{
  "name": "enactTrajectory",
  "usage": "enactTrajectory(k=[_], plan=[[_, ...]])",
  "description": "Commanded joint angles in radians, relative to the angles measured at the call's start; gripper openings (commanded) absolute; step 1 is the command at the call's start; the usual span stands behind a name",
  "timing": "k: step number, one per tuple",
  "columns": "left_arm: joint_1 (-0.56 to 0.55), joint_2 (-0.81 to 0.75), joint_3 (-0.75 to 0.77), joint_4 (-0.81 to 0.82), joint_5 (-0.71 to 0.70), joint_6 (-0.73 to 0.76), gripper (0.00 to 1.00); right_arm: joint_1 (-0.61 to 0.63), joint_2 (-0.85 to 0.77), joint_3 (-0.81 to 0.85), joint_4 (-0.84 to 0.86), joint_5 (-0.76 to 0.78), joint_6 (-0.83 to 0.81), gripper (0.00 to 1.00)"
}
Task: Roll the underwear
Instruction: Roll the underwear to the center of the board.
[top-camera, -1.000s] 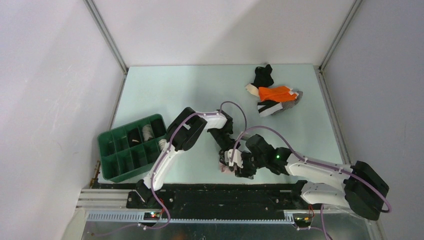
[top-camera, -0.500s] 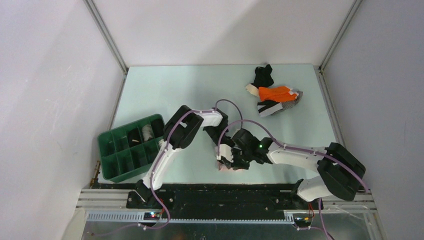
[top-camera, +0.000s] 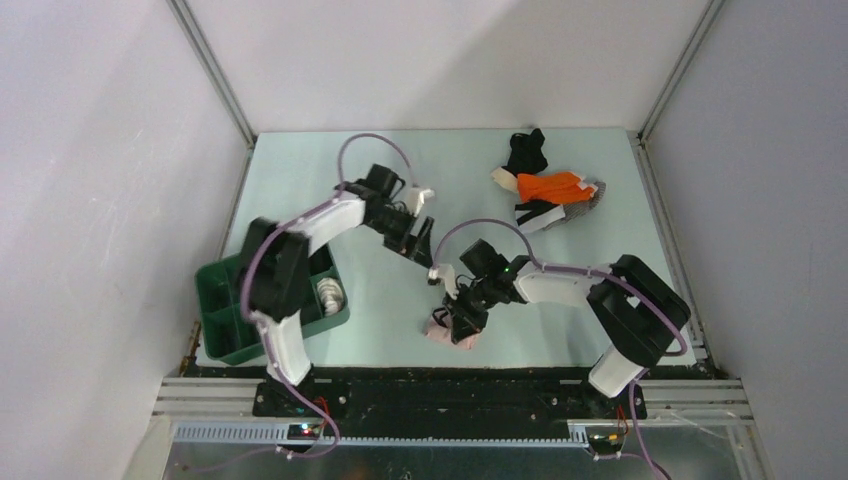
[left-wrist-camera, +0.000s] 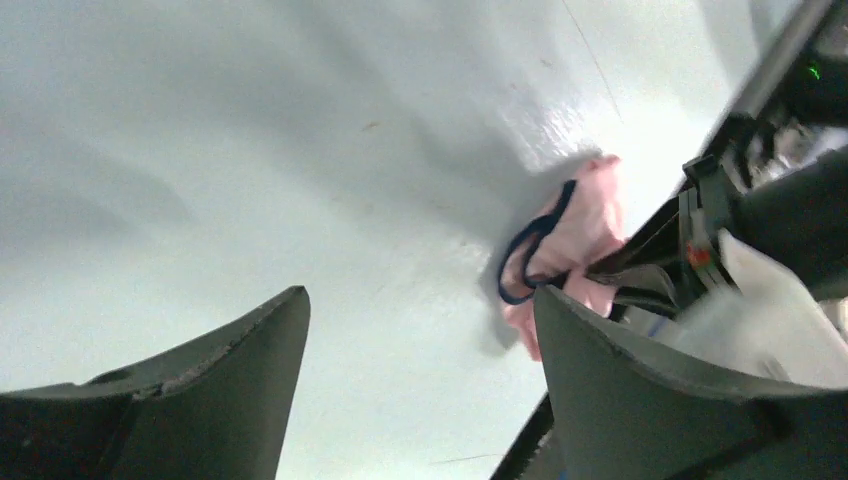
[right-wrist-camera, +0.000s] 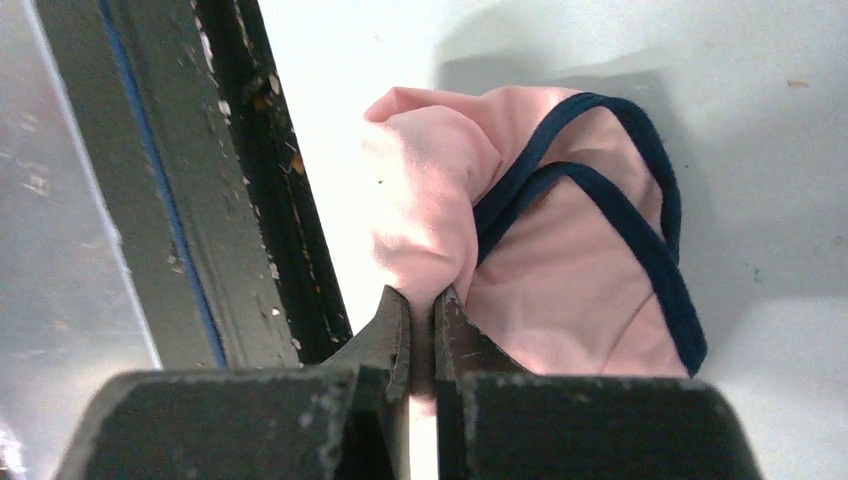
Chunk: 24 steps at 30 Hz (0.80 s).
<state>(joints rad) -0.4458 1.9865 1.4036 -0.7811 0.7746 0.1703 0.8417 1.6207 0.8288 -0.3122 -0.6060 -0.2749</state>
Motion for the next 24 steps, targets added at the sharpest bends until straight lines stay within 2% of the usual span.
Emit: enactTrajectory(k=[1,2,3,4,5,7,12,15,17,18,21,24], plan=[[0.036,-0.434,-0.263,0.475,-0.332,-0.232,0.87,-0.096,0.109,0.000,0.080,-0.131,0.131,0.00],[0.037,-0.496,-0.318,0.629,-0.369,-0.233,0.87,-0.114,0.137,-0.001,0.090,-0.165,0.153,0.00],[0.032,-0.605,-0.414,0.696,-0.382,-0.223,0.90,-0.149,0.150,-0.003,0.099,-0.176,0.168,0.00],[0.025,-0.647,-0.444,0.755,-0.409,-0.208,0.92,-0.166,0.171,-0.010,0.117,-0.195,0.198,0.00],[0.002,-0.701,-0.474,0.763,-0.421,-0.159,0.97,-0.192,0.180,-0.014,0.125,-0.205,0.210,0.00],[-0.052,-0.745,-0.493,0.721,-0.448,-0.046,0.99,-0.216,0.211,-0.023,0.140,-0.236,0.237,0.00],[-0.269,-0.829,-0.610,0.687,-0.508,0.337,1.00,-0.246,0.258,-0.053,0.169,-0.290,0.326,0.00],[-0.391,-0.900,-0.758,0.735,-0.537,0.522,0.99,-0.257,0.283,-0.066,0.181,-0.312,0.346,0.00],[-0.476,-0.934,-0.853,0.789,-0.520,0.675,0.98,-0.270,0.313,-0.062,0.189,-0.346,0.365,0.00],[-0.505,-0.942,-0.898,0.816,-0.509,0.742,0.93,-0.281,0.326,-0.055,0.181,-0.356,0.373,0.00],[-0.514,-0.912,-0.932,0.865,-0.386,0.869,0.81,-0.304,0.362,-0.038,0.160,-0.385,0.369,0.00],[-0.518,-0.839,-0.943,0.817,-0.295,1.047,0.72,-0.314,0.378,-0.036,0.168,-0.392,0.377,0.00]])
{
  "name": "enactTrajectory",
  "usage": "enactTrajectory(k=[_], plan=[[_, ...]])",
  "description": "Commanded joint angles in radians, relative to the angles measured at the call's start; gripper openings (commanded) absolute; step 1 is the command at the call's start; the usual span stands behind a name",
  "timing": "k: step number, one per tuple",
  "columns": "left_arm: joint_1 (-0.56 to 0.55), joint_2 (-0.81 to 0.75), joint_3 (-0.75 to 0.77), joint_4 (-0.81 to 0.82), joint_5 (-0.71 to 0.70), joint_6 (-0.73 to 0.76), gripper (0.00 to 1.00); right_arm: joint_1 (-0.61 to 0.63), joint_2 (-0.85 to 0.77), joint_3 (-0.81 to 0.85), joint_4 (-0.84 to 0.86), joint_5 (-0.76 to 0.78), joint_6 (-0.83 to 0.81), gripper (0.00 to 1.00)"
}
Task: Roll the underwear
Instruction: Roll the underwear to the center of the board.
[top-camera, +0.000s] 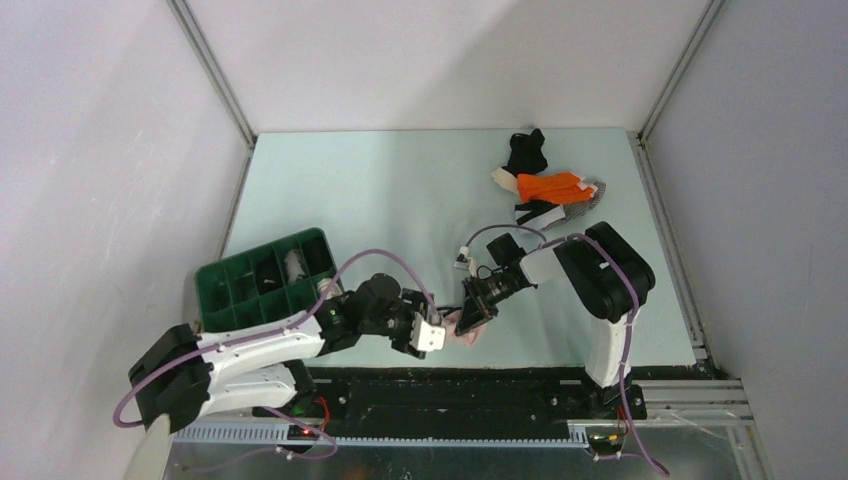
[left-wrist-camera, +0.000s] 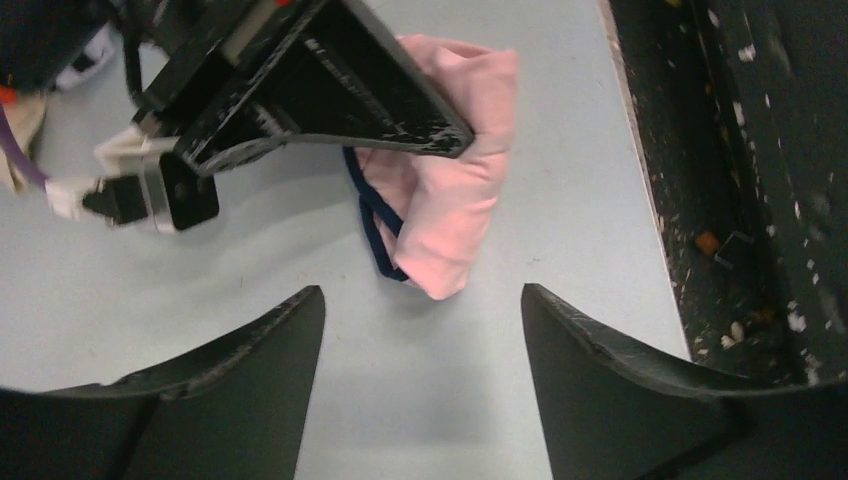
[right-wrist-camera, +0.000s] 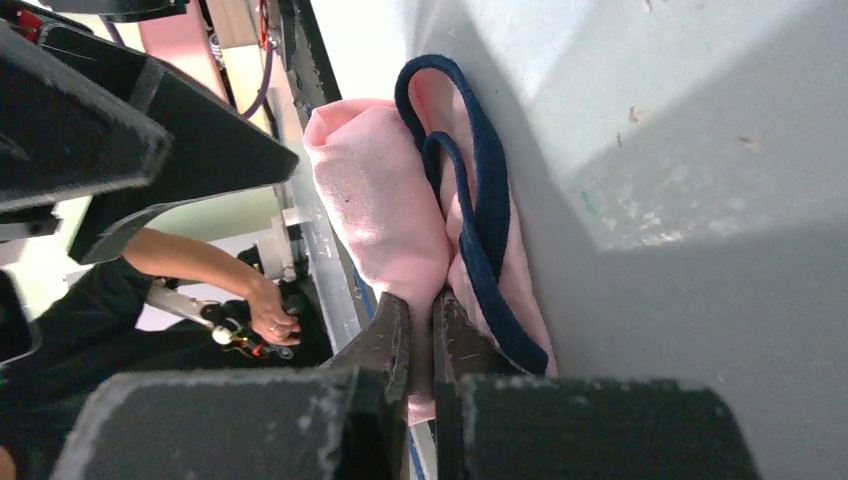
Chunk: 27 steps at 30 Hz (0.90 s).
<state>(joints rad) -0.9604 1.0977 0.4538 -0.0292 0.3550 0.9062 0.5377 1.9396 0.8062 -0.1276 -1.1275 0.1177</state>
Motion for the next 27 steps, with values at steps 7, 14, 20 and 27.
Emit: enactTrajectory(k=[7,14,20,27], plan=[[-0.106,0.181,-0.031,0.199,0.030,0.353,0.65,-0.015,0.070,-0.008,-0.020,0.123,-0.013,0.00],[-0.147,0.366,0.009,0.305,-0.131,0.324,0.46,-0.018,0.067,-0.008,-0.024,0.123,-0.014,0.00],[-0.141,0.469,0.106,0.192,-0.220,0.221,0.18,-0.020,0.061,-0.008,-0.024,0.142,-0.012,0.04],[-0.121,0.534,0.239,-0.086,-0.007,0.091,0.00,-0.152,-0.258,0.067,-0.129,0.204,-0.081,0.55]])
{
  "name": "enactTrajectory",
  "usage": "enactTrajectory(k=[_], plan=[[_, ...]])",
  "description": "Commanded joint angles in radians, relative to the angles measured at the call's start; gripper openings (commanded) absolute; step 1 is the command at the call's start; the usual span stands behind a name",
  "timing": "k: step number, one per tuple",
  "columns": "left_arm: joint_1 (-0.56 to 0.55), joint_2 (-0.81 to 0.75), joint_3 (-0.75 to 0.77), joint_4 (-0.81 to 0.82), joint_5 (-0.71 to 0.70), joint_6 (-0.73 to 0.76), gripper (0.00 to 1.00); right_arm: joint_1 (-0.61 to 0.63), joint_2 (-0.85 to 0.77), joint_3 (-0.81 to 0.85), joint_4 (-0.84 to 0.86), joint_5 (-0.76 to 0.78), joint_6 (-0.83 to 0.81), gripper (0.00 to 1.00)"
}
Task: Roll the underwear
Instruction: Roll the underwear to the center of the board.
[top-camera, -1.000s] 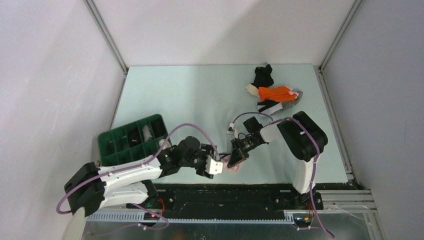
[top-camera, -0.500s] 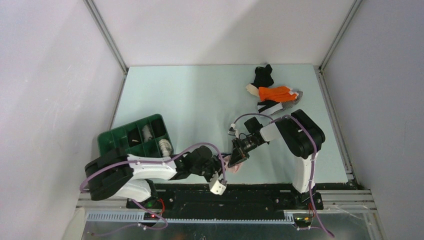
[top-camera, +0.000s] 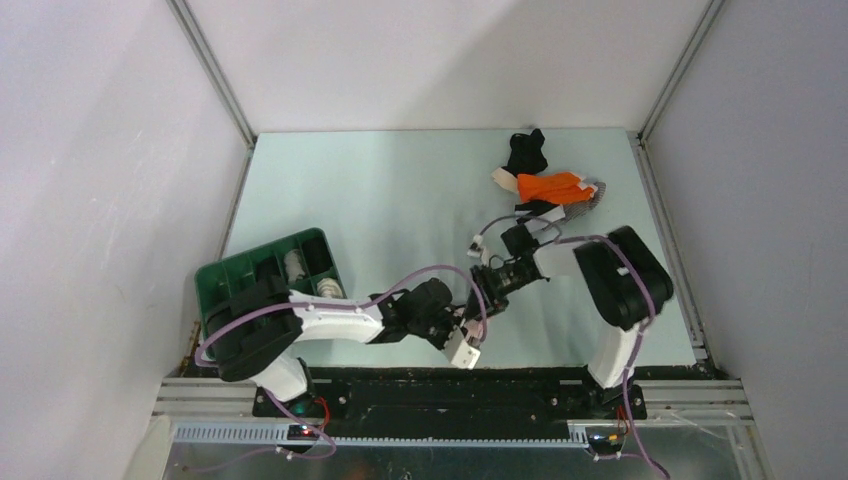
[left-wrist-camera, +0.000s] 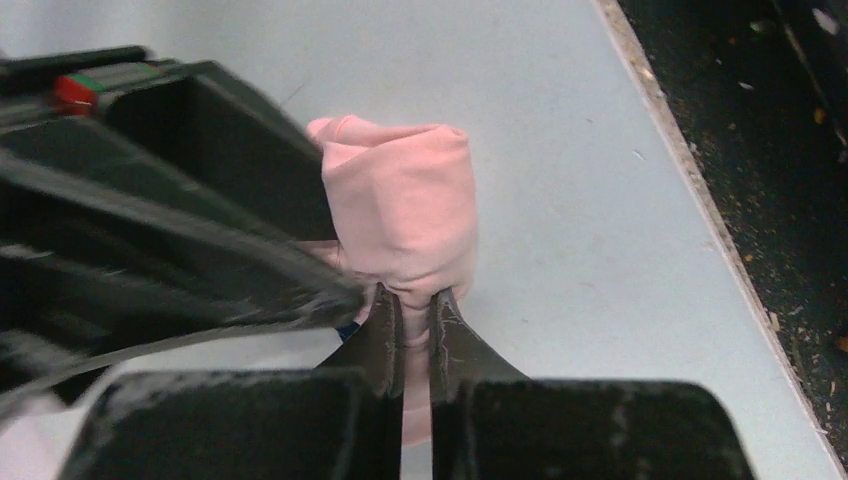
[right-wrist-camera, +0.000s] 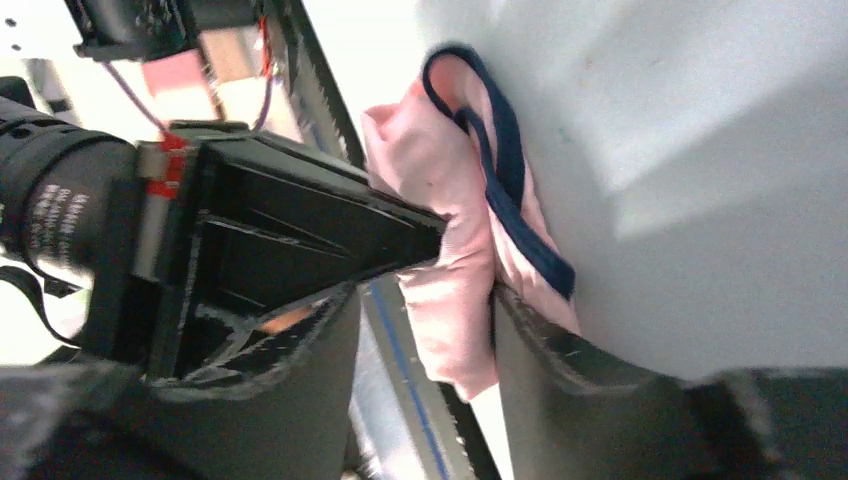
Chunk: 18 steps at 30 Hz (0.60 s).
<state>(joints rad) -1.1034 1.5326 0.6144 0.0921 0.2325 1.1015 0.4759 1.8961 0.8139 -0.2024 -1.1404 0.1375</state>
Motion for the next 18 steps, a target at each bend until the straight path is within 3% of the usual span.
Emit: enactTrajectory(k=[1,2,4,5,7,9,13,18], plan=[[0.033,0.133,0.106,-0.257,0.187,-0.136,0.00,-0.143,-0.275,0.067,-0.067,0.263,-0.145,0.60],[0.040,0.156,0.165,-0.348,0.223,-0.150,0.00,-0.169,-0.448,0.057,-0.063,0.297,-0.180,0.61],[0.063,0.232,0.262,-0.489,0.337,-0.181,0.00,-0.246,-0.666,0.005,-0.003,0.577,-0.305,0.65],[0.078,0.290,0.296,-0.532,0.408,-0.201,0.00,-0.263,-0.809,-0.022,0.089,0.633,-0.330,0.74],[0.102,0.393,0.414,-0.662,0.497,-0.219,0.00,-0.300,-0.968,-0.063,0.140,0.735,-0.399,0.84],[0.136,0.492,0.540,-0.820,0.578,-0.241,0.00,-0.317,-1.077,-0.065,0.051,0.812,-0.447,0.85],[0.209,0.655,0.769,-0.979,0.704,-0.307,0.00,-0.386,-1.274,-0.074,-0.313,0.676,-0.646,0.78],[0.277,0.846,0.939,-1.144,0.791,-0.382,0.02,-0.369,-1.400,-0.093,-0.832,0.300,-1.103,0.64]])
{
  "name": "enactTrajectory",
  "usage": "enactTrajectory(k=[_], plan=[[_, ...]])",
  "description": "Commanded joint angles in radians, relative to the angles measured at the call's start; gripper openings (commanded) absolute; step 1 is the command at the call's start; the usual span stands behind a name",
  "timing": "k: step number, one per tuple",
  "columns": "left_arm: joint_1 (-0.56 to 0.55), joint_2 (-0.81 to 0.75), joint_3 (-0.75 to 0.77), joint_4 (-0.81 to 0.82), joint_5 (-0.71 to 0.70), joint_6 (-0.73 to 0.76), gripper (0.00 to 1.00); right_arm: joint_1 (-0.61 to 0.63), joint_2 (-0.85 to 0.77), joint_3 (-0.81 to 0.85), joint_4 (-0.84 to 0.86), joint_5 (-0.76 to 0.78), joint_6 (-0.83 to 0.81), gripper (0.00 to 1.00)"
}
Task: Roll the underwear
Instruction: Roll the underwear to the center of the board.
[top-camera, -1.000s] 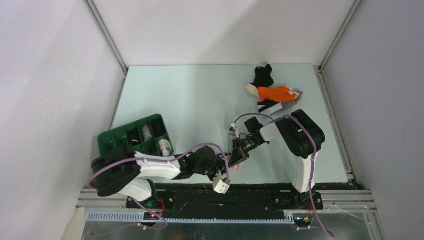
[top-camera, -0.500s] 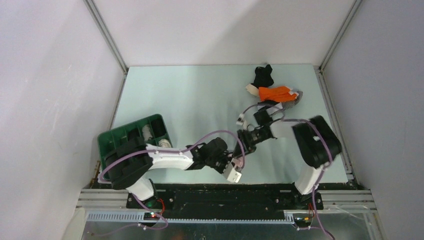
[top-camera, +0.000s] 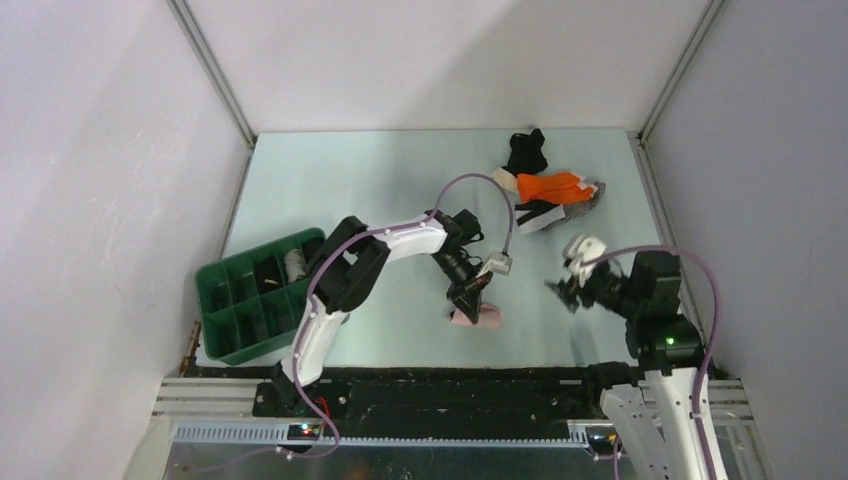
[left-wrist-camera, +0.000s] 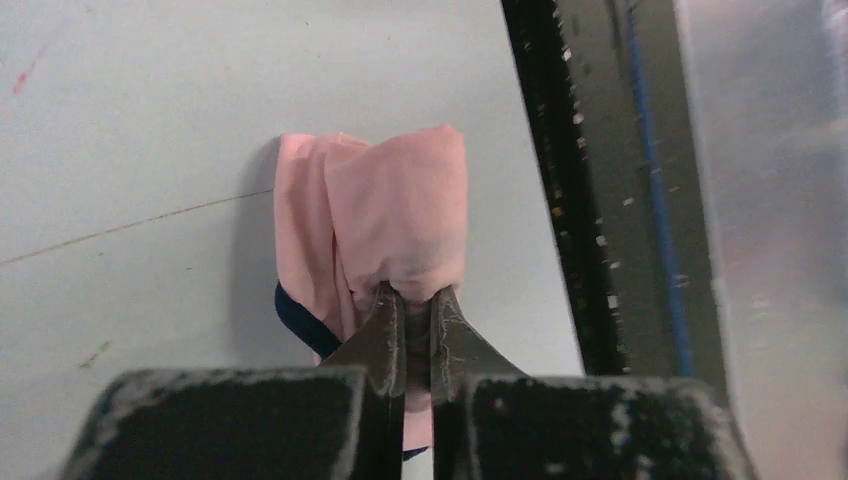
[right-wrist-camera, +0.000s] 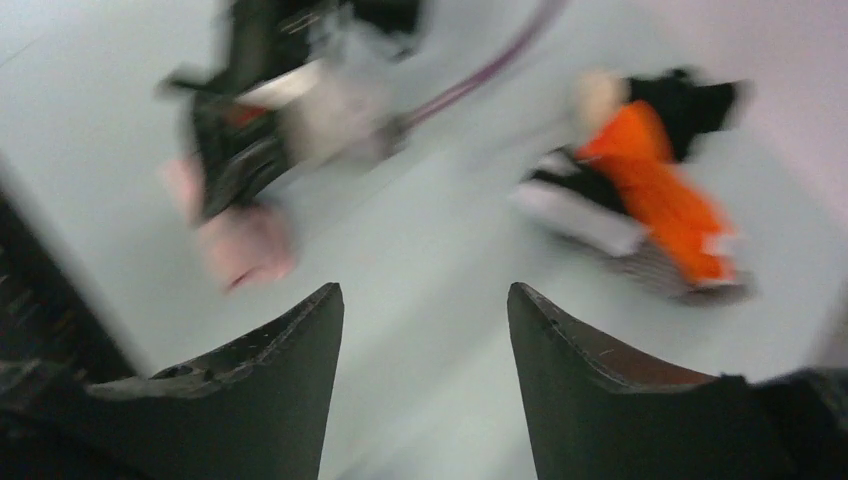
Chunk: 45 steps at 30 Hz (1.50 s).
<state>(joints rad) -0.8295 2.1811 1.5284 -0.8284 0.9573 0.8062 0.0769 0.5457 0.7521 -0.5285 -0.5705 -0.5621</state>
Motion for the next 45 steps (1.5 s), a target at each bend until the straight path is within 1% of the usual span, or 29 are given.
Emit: enactTrajectory(k=[1,2,3,4,5,6,7,8,9,10,11,13,15,18,21,26,31,35,37,38,39,40,41,42,43,44,45], plan=[[0.010,0.208,0.035,-0.217,0.074,-0.105,0.03,0.053,-0.045,-0.042,-0.522,-0.283,-0.417,0.63],[0.023,0.217,0.033,-0.203,0.082,-0.149,0.03,0.131,-0.038,-0.074,-0.502,-0.259,-0.391,0.61],[0.029,0.218,0.020,-0.159,0.086,-0.175,0.03,0.182,-0.013,-0.092,-0.467,-0.218,-0.366,0.61],[0.040,0.218,0.011,-0.139,0.093,-0.225,0.03,0.313,0.026,-0.126,-0.378,-0.114,-0.308,0.61],[0.045,0.218,0.000,-0.096,0.097,-0.250,0.04,0.443,0.049,-0.153,-0.331,-0.050,-0.265,0.62],[0.054,0.222,-0.002,-0.080,0.109,-0.292,0.04,0.500,0.113,-0.164,-0.244,0.057,-0.253,0.62],[0.058,0.227,0.002,-0.065,0.114,-0.308,0.04,0.594,0.148,-0.174,-0.213,0.119,-0.244,0.63],[0.064,0.236,0.008,-0.062,0.123,-0.331,0.04,0.624,0.225,-0.175,-0.147,0.142,-0.235,0.63],[0.067,0.240,0.017,-0.059,0.125,-0.338,0.05,0.666,0.265,-0.178,-0.071,0.168,-0.208,0.63],[0.071,0.244,0.020,-0.059,0.123,-0.345,0.05,0.677,0.326,-0.178,-0.034,0.175,-0.194,0.64],[0.072,0.244,0.022,-0.056,0.117,-0.345,0.05,0.691,0.348,-0.180,0.037,0.177,-0.179,0.64],[0.077,0.236,0.017,-0.046,0.098,-0.346,0.06,0.720,0.396,-0.185,0.122,0.204,-0.177,0.65],[0.083,0.233,0.013,-0.038,0.088,-0.350,0.07,0.739,0.437,-0.186,0.169,0.223,-0.196,0.66],[0.089,0.236,0.013,-0.034,0.088,-0.360,0.08,0.751,0.501,-0.187,0.214,0.254,-0.209,0.65],[0.090,0.238,0.018,-0.030,0.088,-0.372,0.08,0.768,0.550,-0.189,0.284,0.323,-0.220,0.64],[0.091,0.242,0.039,-0.033,0.092,-0.385,0.10,0.783,0.643,-0.175,0.254,0.263,-0.271,0.62],[0.106,0.227,0.039,-0.029,0.100,-0.396,0.14,0.805,0.715,-0.165,0.259,0.232,-0.249,0.56],[0.129,0.209,0.032,-0.028,0.099,-0.400,0.18,0.828,0.789,-0.140,0.291,0.275,-0.261,0.50],[0.142,0.205,0.030,-0.031,0.100,-0.400,0.19,0.830,0.842,-0.104,0.281,0.289,-0.278,0.44],[0.151,0.202,0.031,-0.032,0.101,-0.400,0.19,0.831,0.885,-0.088,0.261,0.291,-0.286,0.35],[0.156,0.201,0.030,-0.033,0.100,-0.400,0.21,0.833,0.906,-0.058,0.230,0.292,-0.307,0.31],[0.165,0.195,0.029,-0.037,0.101,-0.400,0.26,0.836,0.945,-0.043,0.211,0.291,-0.318,0.22],[0.171,0.191,0.026,-0.042,0.102,-0.399,0.30,0.843,0.961,-0.015,0.174,0.283,-0.337,0.18],[0.188,0.170,0.023,-0.043,0.101,-0.402,0.52,0.846,0.989,-0.002,0.159,0.275,-0.344,0.12],[0.196,0.153,0.010,-0.032,0.100,-0.409,0.68,0.852,0.999,0.020,0.140,0.271,-0.347,0.10],[0.217,0.111,0.000,0.002,0.082,-0.445,0.91,0.856,1.021,0.033,0.126,0.269,-0.347,0.03],[0.230,0.080,-0.022,0.027,0.040,-0.471,0.95,0.863,1.030,0.058,0.098,0.260,-0.340,0.01]])
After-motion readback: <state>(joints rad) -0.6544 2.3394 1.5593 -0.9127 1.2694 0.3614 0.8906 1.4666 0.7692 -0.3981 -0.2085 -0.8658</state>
